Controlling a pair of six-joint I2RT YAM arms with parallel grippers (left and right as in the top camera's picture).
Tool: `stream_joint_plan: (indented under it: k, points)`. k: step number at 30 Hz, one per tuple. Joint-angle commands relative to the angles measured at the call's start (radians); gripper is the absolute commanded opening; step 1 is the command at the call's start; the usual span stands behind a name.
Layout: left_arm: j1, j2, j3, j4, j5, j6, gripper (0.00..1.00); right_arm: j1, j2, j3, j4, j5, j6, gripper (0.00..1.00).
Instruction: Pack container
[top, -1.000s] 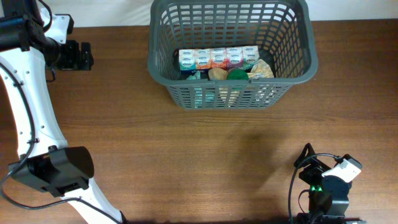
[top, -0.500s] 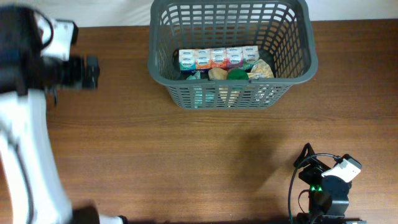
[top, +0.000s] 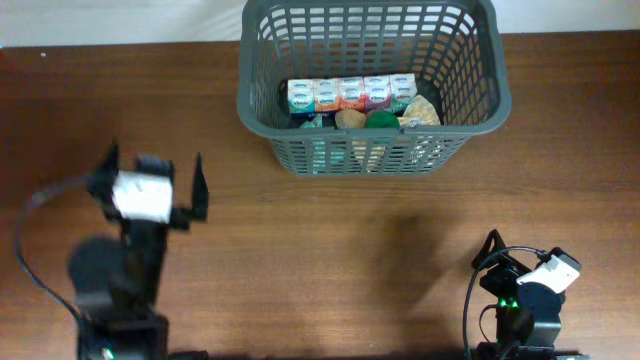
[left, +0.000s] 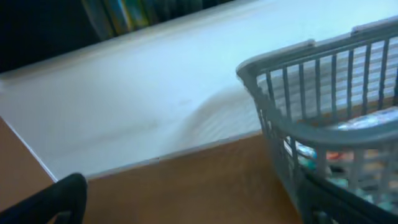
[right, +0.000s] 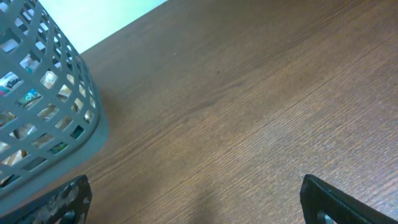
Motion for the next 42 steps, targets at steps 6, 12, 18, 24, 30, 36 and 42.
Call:
stream_joint_plan:
  k: [6,12,18,24,30,36,42]
  points:
    - [-0.025,-0.402,-0.445,0.156,0.003,-0.009,0.99,-0.003,-0.01,-0.008,-0.001,0.005,-0.002,0.99]
    - [-0.025,-0.492,-0.55,0.156,0.003,-0.009,0.99,-0.003,-0.01,-0.008,-0.001,0.005,-0.002,0.99]
    - [-0.025,-0.501,-0.644,0.156,0.003,-0.009,0.99,-0.003,-0.01,-0.008,0.0,0.005,-0.002,0.99]
    - [-0.025,-0.506,-0.649,0.124,0.004,-0.009,0.99,-0.003,-0.01,-0.008,-0.001,0.005,-0.002,0.99]
    - [-0.025,-0.573,-0.648,0.035,0.004,-0.01,0.99,-0.003,-0.01,-0.008,-0.001,0.005,-0.002,0.99]
    - [-0.025,-0.573,-0.648,0.034,0.004,-0.01,0.99,-0.003,-0.01,-0.008,-0.001,0.005,-0.002,0.99]
    - [-0.025,-0.573,-0.648,0.034,0.004,-0.01,0.99,-0.003,-0.01,-0.008,-0.001,0.005,-0.002,0.99]
